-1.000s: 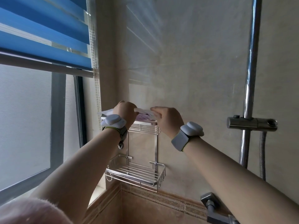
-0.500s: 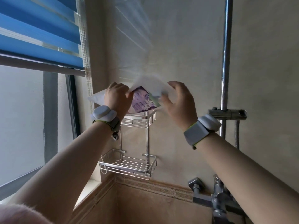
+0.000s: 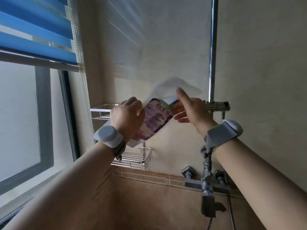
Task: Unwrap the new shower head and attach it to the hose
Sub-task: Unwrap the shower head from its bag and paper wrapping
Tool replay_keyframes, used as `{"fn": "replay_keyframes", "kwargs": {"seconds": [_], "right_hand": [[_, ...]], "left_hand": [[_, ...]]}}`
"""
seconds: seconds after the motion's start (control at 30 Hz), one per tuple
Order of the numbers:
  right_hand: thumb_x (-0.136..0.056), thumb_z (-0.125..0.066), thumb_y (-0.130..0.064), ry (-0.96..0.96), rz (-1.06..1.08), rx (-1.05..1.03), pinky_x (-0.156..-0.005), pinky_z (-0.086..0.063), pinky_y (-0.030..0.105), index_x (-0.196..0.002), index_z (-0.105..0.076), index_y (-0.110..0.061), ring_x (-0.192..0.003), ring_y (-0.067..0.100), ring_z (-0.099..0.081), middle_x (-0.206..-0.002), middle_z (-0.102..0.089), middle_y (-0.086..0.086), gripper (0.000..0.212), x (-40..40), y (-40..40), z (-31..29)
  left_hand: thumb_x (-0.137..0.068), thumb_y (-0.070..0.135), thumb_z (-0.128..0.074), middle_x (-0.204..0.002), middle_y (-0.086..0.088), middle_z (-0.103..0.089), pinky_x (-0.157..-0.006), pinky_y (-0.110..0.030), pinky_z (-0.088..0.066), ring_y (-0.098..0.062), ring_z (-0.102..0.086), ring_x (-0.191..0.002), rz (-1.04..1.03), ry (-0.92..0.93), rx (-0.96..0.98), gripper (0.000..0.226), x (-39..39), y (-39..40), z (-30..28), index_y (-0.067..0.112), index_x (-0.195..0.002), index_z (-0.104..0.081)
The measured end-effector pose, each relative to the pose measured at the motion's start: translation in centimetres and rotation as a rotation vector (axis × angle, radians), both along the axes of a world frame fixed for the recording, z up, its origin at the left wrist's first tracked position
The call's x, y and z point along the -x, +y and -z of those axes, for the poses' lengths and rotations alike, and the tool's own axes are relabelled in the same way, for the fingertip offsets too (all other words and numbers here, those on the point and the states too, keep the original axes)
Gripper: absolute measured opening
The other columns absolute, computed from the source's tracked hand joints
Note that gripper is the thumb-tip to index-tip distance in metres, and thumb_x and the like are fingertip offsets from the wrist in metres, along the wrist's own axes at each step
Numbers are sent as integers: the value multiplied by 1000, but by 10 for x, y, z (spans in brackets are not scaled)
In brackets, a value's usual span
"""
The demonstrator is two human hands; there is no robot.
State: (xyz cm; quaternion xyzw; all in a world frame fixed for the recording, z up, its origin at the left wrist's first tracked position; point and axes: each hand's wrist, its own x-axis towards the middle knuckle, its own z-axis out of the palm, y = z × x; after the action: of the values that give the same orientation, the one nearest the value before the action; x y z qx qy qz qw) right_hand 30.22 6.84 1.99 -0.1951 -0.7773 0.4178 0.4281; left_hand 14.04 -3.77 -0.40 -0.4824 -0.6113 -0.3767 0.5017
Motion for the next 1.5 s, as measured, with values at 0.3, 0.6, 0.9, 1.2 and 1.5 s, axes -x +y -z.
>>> {"fn": "replay_keyframes", "kwargs": {"seconds": [0.3, 0.6, 0.9, 1.2, 1.5], "right_hand": [[-82, -32, -65, -340, -353, 735, -77, -52, 36, -124, -41, 17, -90, 34, -62, -125, -53, 34, 93, -14, 24, 28], [-77, -49, -4, -488, 107, 397, -70, -48, 34, -62, -51, -7, -88, 32, -52, -90, -50, 17, 15, -13, 19, 57], [-75, -44, 4, -592, 106, 173, -50, -39, 22, -54, -49, -4, -60, 18, -50, -63, -52, 7, 23, -21, 23, 71], [-78, -30, 6, -351, 41, 125, -52, -48, 23, -67, -62, -3, -57, 26, -65, -63, -68, 12, 35, -34, 37, 61], [-71, -29, 8, -439, -48, 183, -54, -50, 24, -62, -63, -4, -50, 20, -67, -46, -69, 3, 37, -52, 45, 68]], "left_hand": [[-62, 20, -46, -77, -2, -33, -33, -15, -24, -21, -47, -37, 40, 231, 362, 15, -20, 14, 94, 17, -68, -32], [-48, 17, -64, -62, 3, -54, -30, -17, -31, -19, -49, -38, 155, 308, 749, 26, -43, 19, 135, 20, -66, -45], [-80, 47, -58, -90, 4, -70, -66, -24, -40, -20, -64, -81, 289, -269, 854, 32, -77, 17, 110, 19, -95, -62], [-76, 27, -71, -129, -9, -48, -98, -33, -39, -24, -48, -119, 474, -1024, 303, 72, -47, 46, 87, 4, -134, -34], [-86, 15, -59, -62, -3, -52, -46, -15, -35, -6, -44, -49, 822, -1181, 344, 20, -54, 51, 99, 14, -66, -60]]}}
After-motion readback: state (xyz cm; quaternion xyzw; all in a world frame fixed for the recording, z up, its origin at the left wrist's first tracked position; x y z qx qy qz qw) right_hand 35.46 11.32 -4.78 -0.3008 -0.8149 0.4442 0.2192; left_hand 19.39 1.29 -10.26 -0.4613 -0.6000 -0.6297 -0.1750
